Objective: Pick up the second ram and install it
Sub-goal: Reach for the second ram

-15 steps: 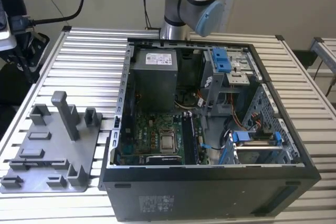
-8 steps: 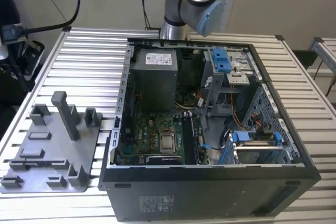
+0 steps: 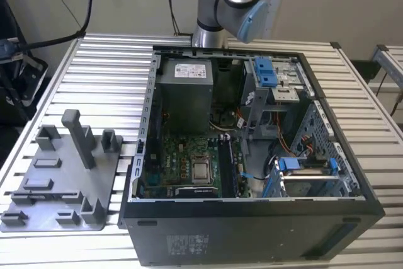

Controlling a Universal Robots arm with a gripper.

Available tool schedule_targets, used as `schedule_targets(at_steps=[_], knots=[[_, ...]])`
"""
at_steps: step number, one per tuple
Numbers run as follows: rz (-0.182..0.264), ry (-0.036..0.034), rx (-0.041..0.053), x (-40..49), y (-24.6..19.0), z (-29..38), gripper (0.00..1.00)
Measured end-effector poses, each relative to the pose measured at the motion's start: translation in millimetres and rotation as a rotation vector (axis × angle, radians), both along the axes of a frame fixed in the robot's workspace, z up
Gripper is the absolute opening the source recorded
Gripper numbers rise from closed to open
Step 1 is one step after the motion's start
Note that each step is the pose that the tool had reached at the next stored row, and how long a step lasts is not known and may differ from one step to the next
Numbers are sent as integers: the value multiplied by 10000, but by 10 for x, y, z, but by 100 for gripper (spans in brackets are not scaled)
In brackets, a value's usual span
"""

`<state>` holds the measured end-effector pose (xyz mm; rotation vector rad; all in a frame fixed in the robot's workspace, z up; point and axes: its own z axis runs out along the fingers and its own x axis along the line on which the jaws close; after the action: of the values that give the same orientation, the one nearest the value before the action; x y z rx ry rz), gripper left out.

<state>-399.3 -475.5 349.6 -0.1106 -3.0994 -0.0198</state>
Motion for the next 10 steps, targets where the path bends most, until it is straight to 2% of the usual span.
schedule_targets(at_steps=[6, 10], knots=[[1, 0, -63, -11, -118, -4, 11], [-1, -1, -151, -29, -157, -8, 11]])
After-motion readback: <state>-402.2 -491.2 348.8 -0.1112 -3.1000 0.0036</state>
